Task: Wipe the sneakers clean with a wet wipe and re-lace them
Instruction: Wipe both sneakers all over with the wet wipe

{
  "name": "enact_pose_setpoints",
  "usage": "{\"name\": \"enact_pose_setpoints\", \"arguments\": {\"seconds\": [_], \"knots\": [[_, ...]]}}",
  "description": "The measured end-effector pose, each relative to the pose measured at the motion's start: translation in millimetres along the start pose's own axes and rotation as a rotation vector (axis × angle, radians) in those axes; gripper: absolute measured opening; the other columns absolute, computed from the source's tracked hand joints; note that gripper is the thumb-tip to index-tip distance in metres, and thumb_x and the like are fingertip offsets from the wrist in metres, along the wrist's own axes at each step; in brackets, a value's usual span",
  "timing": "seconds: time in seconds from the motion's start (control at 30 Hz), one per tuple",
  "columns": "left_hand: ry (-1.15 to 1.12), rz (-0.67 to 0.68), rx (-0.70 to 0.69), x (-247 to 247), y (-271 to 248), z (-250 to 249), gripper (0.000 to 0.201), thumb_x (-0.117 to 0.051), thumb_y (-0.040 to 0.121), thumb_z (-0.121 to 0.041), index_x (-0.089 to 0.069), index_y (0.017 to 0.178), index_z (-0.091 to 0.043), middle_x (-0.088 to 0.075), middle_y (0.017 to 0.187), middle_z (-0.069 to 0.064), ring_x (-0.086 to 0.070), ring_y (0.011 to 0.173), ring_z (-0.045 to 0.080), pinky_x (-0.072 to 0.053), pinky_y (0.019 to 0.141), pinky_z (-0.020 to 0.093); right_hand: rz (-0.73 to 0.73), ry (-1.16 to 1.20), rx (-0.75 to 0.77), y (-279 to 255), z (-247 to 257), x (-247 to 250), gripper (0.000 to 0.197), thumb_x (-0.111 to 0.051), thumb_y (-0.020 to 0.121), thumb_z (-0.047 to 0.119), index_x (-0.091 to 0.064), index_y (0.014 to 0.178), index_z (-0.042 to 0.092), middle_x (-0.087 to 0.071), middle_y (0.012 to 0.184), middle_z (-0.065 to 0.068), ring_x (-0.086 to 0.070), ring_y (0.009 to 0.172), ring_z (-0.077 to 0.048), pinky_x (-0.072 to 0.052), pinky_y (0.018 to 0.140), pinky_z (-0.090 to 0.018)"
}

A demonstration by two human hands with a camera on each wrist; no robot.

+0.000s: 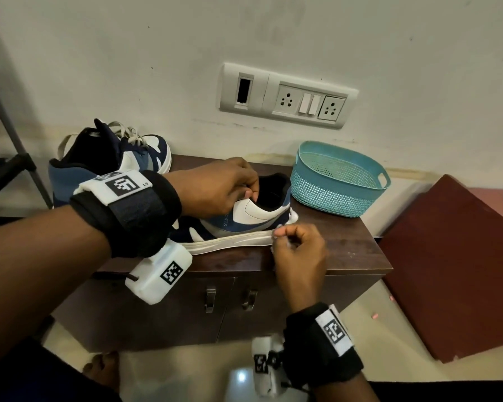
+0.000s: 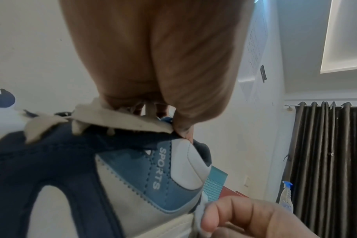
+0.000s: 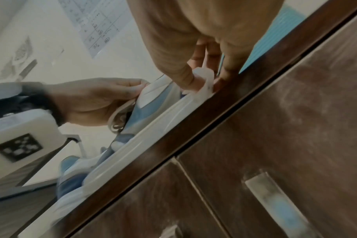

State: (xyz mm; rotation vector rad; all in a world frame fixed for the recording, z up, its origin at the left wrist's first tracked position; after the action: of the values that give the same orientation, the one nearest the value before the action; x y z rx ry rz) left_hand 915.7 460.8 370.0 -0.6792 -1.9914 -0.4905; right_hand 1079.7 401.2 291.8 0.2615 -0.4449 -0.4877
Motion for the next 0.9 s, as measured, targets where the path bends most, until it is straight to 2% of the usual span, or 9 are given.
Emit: {"name": "enact_pose_setpoints", "arguments": {"seconds": [0.1,0.17,0.27,0.4,0.47,0.57,0.7,0.8,0.9], "knots": [[0.012,0.004,0.005,0.0,-1.0,-2.0,0.016,-0.050,0.103,-0.019,-0.062,0.100,-0.030,-0.050,0.123,-0.004,-0.055,0.111,0.018,-0.042,0.105,0.038,0.121,0.030,0.024,-10.5,4.7,-10.7,0.028,-0.071,0.079,-0.003,-0.075,0.075,0.025,-0.070,0.087,0.010,-0.067,0.081,-0.003,-0.054,0.076,-0.018],[0.006,0.008,0.013,1.0,-2.5,-3.0,0.016,-0.050,0.104,-0.019,-0.062,0.101,-0.030,-0.051,0.125,-0.002,-0.055,0.114,0.018,-0.040,0.107,0.036,0.053,0.051,-0.017,1.4,-3.9,-1.6,0.027,-0.074,0.080,0.000,-0.074,0.074,0.026,-0.071,0.088,0.009,-0.068,0.082,-0.003,-0.055,0.077,-0.023],[-0.046,-0.024,0.015,9.6,-10.0,-2.4,0.017,-0.050,0.104,-0.019,-0.062,0.113,-0.028,-0.055,0.125,-0.006,-0.053,0.112,0.008,-0.041,0.102,0.028,-0.059,0.061,-0.014,-1.4,1.5,4.0,0.031,-0.073,0.081,0.001,-0.070,0.072,0.030,-0.071,0.088,0.008,-0.065,0.081,0.001,-0.049,0.075,-0.019],[-0.212,-0.084,0.138,33.3,-32.7,16.5,0.032,-0.053,0.103,-0.029,-0.050,0.135,-0.030,-0.061,0.126,-0.009,-0.062,0.109,0.009,-0.049,0.094,0.024,0.187,0.153,0.103,-34.5,26.4,-38.1,0.028,-0.070,0.081,-0.008,-0.075,0.079,0.019,-0.070,0.088,0.006,-0.069,0.084,-0.010,-0.056,0.077,-0.023],[-0.216,-0.082,0.191,41.5,-46.7,31.5,0.037,-0.054,0.102,-0.034,-0.048,0.138,-0.030,-0.061,0.130,-0.009,-0.061,0.115,0.010,-0.050,0.101,0.030,0.075,0.179,0.133,-32.5,25.7,-29.8,0.028,-0.071,0.081,-0.007,-0.074,0.083,0.021,-0.070,0.091,0.006,-0.068,0.086,-0.011,-0.057,0.080,-0.028],[-0.160,0.005,0.282,34.1,-72.2,57.4,0.045,-0.057,0.101,-0.034,-0.044,0.143,-0.027,-0.056,0.139,-0.009,-0.055,0.128,0.008,-0.044,0.111,0.034,-0.168,0.209,0.003,-24.9,1.1,-9.6,0.027,-0.074,0.086,0.005,-0.069,0.093,0.031,-0.071,0.099,-0.001,-0.069,0.086,-0.014,-0.059,0.083,-0.039],[0.003,0.099,0.332,16.4,-98.9,77.8,0.074,-0.071,0.093,-0.031,-0.029,0.153,-0.030,-0.044,0.147,-0.017,-0.041,0.138,0.005,-0.030,0.114,0.021,-0.128,0.182,-0.027,-37.2,2.4,-29.5,0.019,-0.072,0.089,0.010,-0.071,0.095,0.027,-0.072,0.098,0.000,-0.069,0.085,-0.012,-0.058,0.082,-0.041],[0.056,0.098,0.333,12.9,-104.9,82.0,0.102,-0.081,0.083,-0.020,-0.013,0.159,-0.029,-0.033,0.160,-0.013,-0.034,0.145,0.007,-0.023,0.107,0.012,-0.043,0.174,0.060,-58.8,26.6,-59.9,0.019,-0.072,0.087,0.004,-0.073,0.094,0.022,-0.070,0.096,0.004,-0.068,0.086,-0.010,-0.058,0.080,-0.039],[0.124,0.093,0.334,11.5,-105.2,83.7,0.111,-0.083,0.080,-0.015,-0.008,0.160,-0.030,-0.035,0.160,-0.006,-0.041,0.140,0.015,-0.030,0.104,0.016,0.094,0.076,0.321,-84.6,68.0,-90.2,0.026,-0.071,0.081,-0.006,-0.075,0.095,0.016,-0.069,0.099,0.005,-0.066,0.093,-0.006,-0.055,0.085,-0.027]]}}
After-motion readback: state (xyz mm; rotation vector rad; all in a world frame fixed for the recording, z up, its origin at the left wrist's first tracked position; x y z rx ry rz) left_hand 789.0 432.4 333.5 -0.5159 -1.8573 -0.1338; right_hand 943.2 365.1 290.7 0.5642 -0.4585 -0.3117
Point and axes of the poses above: each hand's wrist, its own y-axis towards the middle knuckle, its own x-axis out of the back of the hand, z = x × y, the point moved 10 cm from there along y, towards the middle knuckle
